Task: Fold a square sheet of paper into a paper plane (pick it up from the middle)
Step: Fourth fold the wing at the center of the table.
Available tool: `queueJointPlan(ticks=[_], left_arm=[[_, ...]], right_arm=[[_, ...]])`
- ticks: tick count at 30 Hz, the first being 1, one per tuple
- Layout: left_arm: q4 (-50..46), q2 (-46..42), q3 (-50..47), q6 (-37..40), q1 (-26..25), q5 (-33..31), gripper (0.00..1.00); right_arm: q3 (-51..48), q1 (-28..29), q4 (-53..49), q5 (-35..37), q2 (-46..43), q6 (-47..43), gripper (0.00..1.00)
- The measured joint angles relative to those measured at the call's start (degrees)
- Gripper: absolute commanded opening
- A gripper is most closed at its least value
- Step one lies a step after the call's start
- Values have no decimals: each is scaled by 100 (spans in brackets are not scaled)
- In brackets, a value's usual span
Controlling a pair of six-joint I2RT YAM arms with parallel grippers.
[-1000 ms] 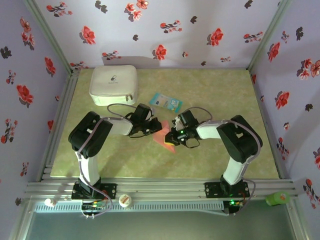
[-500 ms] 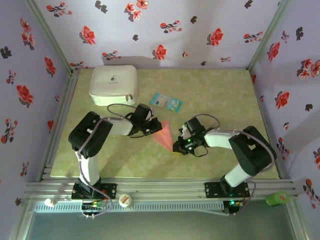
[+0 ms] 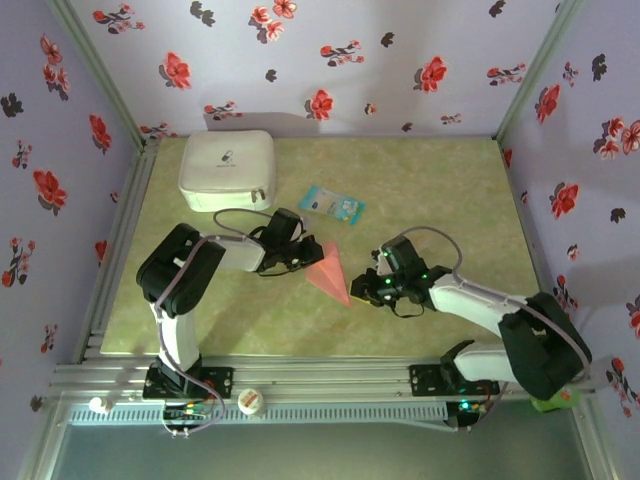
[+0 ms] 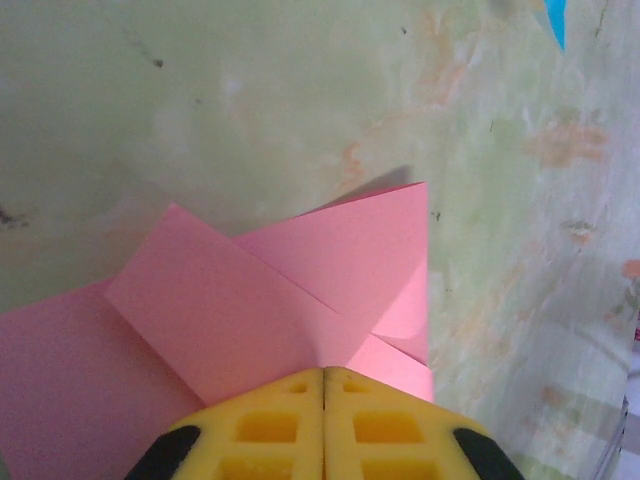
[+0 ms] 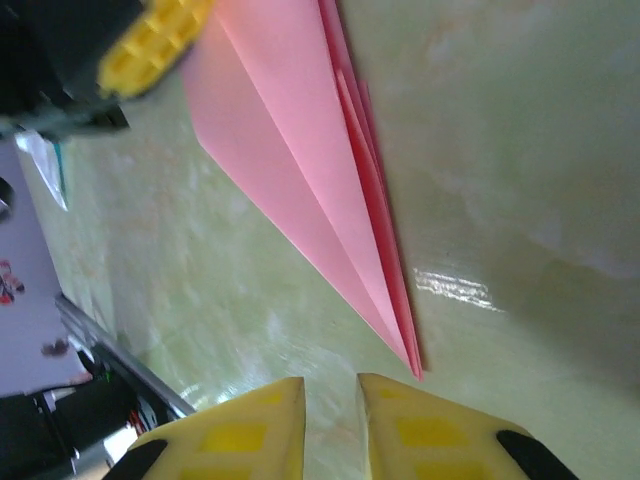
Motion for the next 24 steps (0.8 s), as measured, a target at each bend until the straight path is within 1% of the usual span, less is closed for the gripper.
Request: queueJointPlan(ticks=[4,7,14,21,24], left_arm=[[92,-28,-74,-31,0,-24,8],[131,-39,-103,-70,0,-39,8],[101,-46,-101,-79,2,-39,8],[-26,-52,-50,-79,0,-37,7],[-26,-52,-50,-81,2,-37,7]], right_arm=[[160,-7,-201,319,-184,22,24],[210,-17,-219,365,-175,85,25],[219,-17,-245,306,201,385,26],[216,-17,-146,-2,745,691,25],[179,-17,-35,-63,785,833,26]])
